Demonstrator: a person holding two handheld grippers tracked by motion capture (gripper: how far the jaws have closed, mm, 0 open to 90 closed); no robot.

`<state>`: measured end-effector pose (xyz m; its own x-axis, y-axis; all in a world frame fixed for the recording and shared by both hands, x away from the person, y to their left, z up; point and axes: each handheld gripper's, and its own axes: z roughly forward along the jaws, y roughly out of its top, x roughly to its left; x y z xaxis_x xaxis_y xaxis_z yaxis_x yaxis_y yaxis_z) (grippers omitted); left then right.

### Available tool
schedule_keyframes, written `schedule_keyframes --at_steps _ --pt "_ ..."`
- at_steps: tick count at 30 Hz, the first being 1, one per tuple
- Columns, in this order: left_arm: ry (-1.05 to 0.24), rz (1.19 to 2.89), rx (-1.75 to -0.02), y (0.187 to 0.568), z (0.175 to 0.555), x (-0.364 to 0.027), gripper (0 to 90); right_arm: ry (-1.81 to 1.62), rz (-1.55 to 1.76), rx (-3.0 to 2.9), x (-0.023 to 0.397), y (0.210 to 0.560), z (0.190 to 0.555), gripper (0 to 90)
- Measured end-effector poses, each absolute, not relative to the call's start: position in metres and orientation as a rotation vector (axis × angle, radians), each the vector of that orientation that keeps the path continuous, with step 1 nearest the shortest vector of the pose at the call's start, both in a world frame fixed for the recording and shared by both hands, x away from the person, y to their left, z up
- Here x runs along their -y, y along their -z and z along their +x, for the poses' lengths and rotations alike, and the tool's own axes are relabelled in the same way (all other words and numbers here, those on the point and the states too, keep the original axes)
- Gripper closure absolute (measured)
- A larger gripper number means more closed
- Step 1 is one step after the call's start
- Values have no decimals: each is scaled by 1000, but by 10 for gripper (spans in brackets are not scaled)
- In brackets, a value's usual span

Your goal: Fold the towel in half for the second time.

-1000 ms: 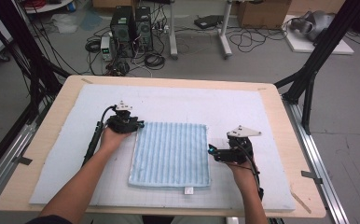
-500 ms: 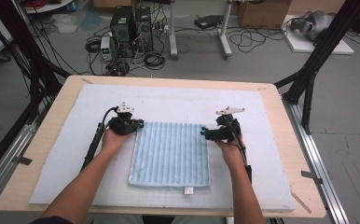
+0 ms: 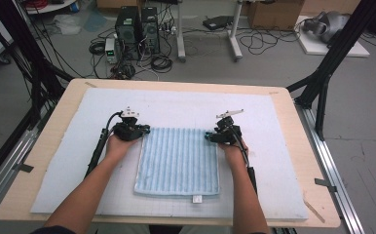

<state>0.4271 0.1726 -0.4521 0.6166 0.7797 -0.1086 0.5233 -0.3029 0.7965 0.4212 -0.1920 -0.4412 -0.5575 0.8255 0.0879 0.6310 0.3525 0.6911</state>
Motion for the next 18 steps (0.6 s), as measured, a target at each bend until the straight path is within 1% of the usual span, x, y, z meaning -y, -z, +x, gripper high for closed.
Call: schedule_keyframes --at_steps 1,2,3,5,9,13,18 --pt "-375 1979 -1027 452 427 -173 853 -1015 1282 -2352 192 441 421 634" --pt "-373 1980 -1029 452 427 -173 854 -1021 1272 -2363 191 441 421 685" --pt "-371 1978 -1030 452 427 -174 856 -1020 1266 -2377 190 440 421 785" --pt "-358 1957 -1034 452 427 -175 863 -974 1190 -2394 183 438 420 834" --pt "-305 1857 -1077 451 429 -184 868 -988 1190 -2327 181 430 421 841" --pt "-307 1737 -1068 439 429 -191 870 -1015 1183 -2255 181 420 423 841" --pt "-291 1685 -1054 431 426 -198 869 -1077 1182 -2194 181 414 422 835"
